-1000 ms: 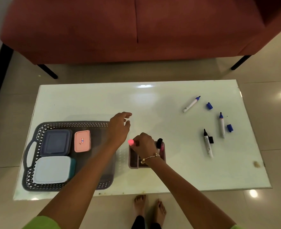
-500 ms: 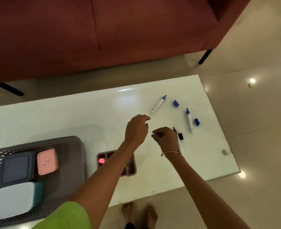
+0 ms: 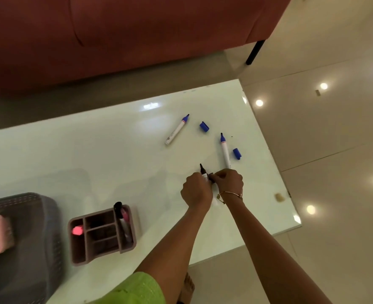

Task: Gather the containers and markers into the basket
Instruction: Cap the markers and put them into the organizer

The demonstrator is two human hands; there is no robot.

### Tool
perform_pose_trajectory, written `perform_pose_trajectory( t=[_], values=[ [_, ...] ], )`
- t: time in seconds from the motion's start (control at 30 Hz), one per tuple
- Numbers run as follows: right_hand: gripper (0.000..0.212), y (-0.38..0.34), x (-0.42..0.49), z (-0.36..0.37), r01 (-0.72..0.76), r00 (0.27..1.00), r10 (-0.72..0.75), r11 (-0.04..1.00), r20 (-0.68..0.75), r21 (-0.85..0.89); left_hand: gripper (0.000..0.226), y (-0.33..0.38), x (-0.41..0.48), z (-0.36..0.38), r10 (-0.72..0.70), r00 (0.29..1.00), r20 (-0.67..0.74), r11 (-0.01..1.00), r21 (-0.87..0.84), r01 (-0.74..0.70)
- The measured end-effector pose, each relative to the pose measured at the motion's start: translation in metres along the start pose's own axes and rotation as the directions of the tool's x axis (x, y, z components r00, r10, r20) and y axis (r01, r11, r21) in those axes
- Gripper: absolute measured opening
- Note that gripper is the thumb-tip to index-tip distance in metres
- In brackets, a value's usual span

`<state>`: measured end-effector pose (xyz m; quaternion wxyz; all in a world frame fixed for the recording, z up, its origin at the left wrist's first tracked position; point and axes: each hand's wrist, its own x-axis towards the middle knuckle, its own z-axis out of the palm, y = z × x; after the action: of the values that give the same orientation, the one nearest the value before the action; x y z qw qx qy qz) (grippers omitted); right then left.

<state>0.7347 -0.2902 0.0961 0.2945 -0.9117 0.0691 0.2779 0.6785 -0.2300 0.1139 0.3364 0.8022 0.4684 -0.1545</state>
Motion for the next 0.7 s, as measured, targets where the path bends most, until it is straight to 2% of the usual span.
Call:
perform_pose_trajectory(
  t=[0.13,0.2,0.27,0.33,0.43,0.5,0.57,0.7],
  values=[
    [0.021,0.000,0.003,0.002,0.016,1.000,-0.016,1.000,-0.021,-0.005,0.034,0.002,0.000,0.003,-0.032,0.999,-0.017,0.999,-0.024,0.032],
    [0.022,-0.001,0.003,-0.002,0.018,1.000,-0.017,0.999,-0.020,0.043,0.034,0.002,0.000,0.001,-0.062,0.998,0.006,0.994,-0.089,0.062],
    [0.023,-0.005,0.000,-0.013,0.001,1.000,0.001,0.979,-0.010,0.203,0.033,0.002,-0.001,-0.009,-0.051,0.998,0.027,0.980,-0.189,0.055],
    [0.023,-0.010,-0.005,-0.028,-0.027,1.000,0.018,0.903,0.025,0.428,0.031,0.000,-0.002,-0.026,0.019,1.000,0.024,0.960,-0.279,-0.011],
    [0.017,-0.021,-0.013,-0.050,0.060,0.996,-0.084,0.825,0.018,0.562,0.020,-0.010,-0.009,-0.055,0.141,0.990,-0.001,0.908,-0.399,-0.129],
    [0.015,-0.030,-0.017,-0.058,0.127,0.983,-0.180,0.828,0.043,0.546,0.016,-0.018,-0.014,-0.070,0.185,0.983,0.008,0.855,-0.493,-0.157],
    [0.014,-0.040,-0.020,-0.061,0.191,0.961,-0.259,0.871,0.092,0.453,0.017,-0.023,-0.018,-0.084,0.205,0.979,0.025,0.819,-0.552,-0.157],
    [0.015,-0.056,-0.029,-0.064,0.323,0.904,-0.382,0.904,0.192,0.281,0.018,-0.028,-0.024,-0.101,0.229,0.973,0.019,0.829,-0.528,-0.185]
  ],
)
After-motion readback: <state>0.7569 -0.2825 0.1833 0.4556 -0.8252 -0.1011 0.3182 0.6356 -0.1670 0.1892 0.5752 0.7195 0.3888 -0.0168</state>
